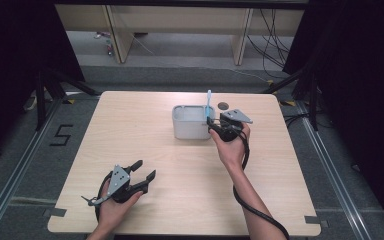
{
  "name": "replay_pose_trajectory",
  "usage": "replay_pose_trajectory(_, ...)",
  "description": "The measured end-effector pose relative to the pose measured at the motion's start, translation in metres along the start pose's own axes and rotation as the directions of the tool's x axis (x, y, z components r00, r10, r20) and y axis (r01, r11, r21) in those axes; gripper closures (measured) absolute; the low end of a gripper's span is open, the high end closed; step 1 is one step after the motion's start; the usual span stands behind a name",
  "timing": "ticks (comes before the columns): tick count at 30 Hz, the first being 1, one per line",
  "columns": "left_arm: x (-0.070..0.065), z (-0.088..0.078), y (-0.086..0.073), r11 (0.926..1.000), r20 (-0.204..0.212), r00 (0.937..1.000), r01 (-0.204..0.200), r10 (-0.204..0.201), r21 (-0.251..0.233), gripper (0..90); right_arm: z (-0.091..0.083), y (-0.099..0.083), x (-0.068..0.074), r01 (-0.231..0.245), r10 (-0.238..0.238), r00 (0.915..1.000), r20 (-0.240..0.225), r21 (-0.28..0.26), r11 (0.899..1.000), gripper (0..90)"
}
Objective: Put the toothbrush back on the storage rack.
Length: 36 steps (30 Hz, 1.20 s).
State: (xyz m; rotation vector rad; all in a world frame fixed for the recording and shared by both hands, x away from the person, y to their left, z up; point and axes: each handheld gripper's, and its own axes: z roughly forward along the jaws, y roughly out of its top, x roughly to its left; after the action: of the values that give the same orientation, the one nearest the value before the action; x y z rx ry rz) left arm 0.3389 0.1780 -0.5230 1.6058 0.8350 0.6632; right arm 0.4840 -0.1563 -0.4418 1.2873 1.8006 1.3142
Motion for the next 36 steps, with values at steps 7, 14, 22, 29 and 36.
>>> replay_pose_trajectory(7,0.0,0.0,0.0,1.0,-0.003,1.0,-0.003,0.003,0.003,36.6,-0.02,-0.008,-0.001,0.023,-0.021,0.9991,-0.037,0.052,0.998,44.6)
replay_pose_trajectory(14,-0.001,0.0,0.0,1.0,-0.006,1.0,-0.004,0.004,0.002,36.6,-0.036,-0.017,0.0,0.069,-0.064,0.996,-0.063,0.085,0.994,44.6)
replay_pose_trajectory(22,-0.001,0.0,0.0,1.0,-0.008,1.0,-0.001,0.001,0.0,36.5,-0.049,-0.03,0.0,0.083,-0.074,0.9933,-0.089,0.106,0.991,44.6)
replay_pose_trajectory(29,-0.001,0.0,0.0,1.0,-0.009,0.9999,-0.004,0.004,0.001,36.5,-0.063,-0.04,-0.005,0.092,-0.082,0.993,-0.085,0.123,0.988,44.3)
replay_pose_trajectory(36,-0.001,0.0,0.0,1.0,-0.011,0.9999,-0.003,0.003,0.001,36.6,-0.073,-0.057,-0.012,0.104,-0.09,0.9916,-0.093,0.15,0.983,43.5)
